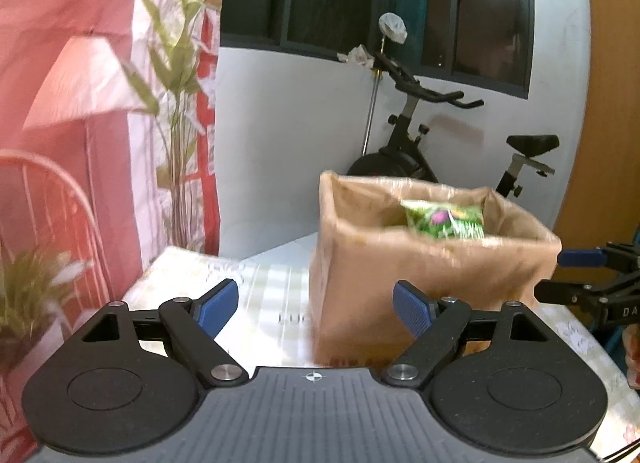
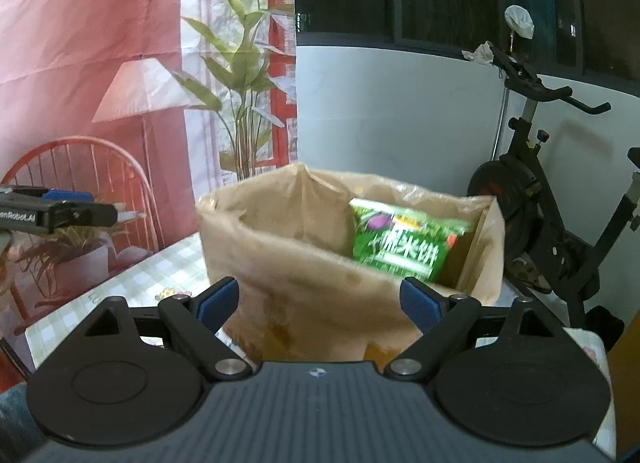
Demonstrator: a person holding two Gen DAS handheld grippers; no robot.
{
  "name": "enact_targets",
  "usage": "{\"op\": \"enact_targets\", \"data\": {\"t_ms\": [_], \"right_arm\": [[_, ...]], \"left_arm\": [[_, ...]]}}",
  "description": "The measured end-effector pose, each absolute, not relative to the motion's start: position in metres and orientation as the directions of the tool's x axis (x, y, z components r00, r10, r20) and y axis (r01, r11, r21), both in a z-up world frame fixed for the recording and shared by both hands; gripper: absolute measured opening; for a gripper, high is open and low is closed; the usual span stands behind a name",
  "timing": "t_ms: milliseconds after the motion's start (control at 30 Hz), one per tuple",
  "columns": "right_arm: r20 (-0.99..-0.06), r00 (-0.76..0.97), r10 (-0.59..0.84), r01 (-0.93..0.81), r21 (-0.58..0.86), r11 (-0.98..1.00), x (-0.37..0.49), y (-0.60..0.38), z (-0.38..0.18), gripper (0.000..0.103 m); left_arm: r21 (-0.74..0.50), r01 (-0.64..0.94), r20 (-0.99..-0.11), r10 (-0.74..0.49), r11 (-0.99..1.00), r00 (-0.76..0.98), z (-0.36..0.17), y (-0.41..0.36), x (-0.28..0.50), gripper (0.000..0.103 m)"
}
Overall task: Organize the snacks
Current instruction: 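Move both tools back down toward the snacks on the table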
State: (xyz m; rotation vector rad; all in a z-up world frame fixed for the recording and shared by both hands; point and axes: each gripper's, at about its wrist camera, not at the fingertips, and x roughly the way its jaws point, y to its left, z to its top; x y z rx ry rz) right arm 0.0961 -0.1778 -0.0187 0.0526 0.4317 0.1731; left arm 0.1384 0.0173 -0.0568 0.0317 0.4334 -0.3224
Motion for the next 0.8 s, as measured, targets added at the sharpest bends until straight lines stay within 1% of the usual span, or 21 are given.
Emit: {"op": "enact_targets", "data": {"t_ms": [133, 233, 367, 500, 600, 700, 800], "right_arm": [[-0.423, 0.888, 0.18, -0.157, 0.089, 0.984, 0.083, -0.165, -0.039, 0.09], [-0.449, 0.875, 0.178, -0.16, 0.079, 0.984, 0.077, -0.153, -0.056, 0.09], [-0.496, 0.85, 0.177, -0.167, 0.065, 0.984, 0.07, -0.137, -0.08, 0.09], [-0.543, 0.82, 0.18, -0.152, 0.097, 0.984, 0.064, -0.131, -0.103, 0.09], [-0.58, 0.794, 0.183, -0.132, 0.13, 0.983, 0.058, -0.129, -0.121, 0.09], [-0.614, 0.765, 0.194, -0.117, 0.164, 0.98, 0.052, -0.131, -0.137, 0.087], [-0.639, 0.748, 0.18, -0.126, 0.129, 0.984, 0.047, -0.126, -0.148, 0.084]], "left_arm": [[-0.066, 0.312, -0.453, -0.307, 0.948, 0.837, -0.082, 0.023, 0.127, 0.086], [-0.09, 0.303, -0.489, -0.307, 0.949, 0.817, -0.102, 0.025, 0.124, 0.085], [-0.117, 0.292, -0.515, -0.309, 0.949, 0.799, -0.122, 0.029, 0.121, 0.085], [-0.125, 0.271, -0.544, -0.294, 0.955, 0.786, -0.139, 0.033, 0.118, 0.084], [-0.126, 0.257, -0.565, -0.283, 0.958, 0.776, -0.151, 0.036, 0.114, 0.082], [-0.142, 0.238, -0.588, -0.275, 0.961, 0.761, -0.162, 0.039, 0.113, 0.082], [-0.16, 0.229, -0.614, -0.278, 0.96, 0.739, -0.172, 0.039, 0.11, 0.081]]}}
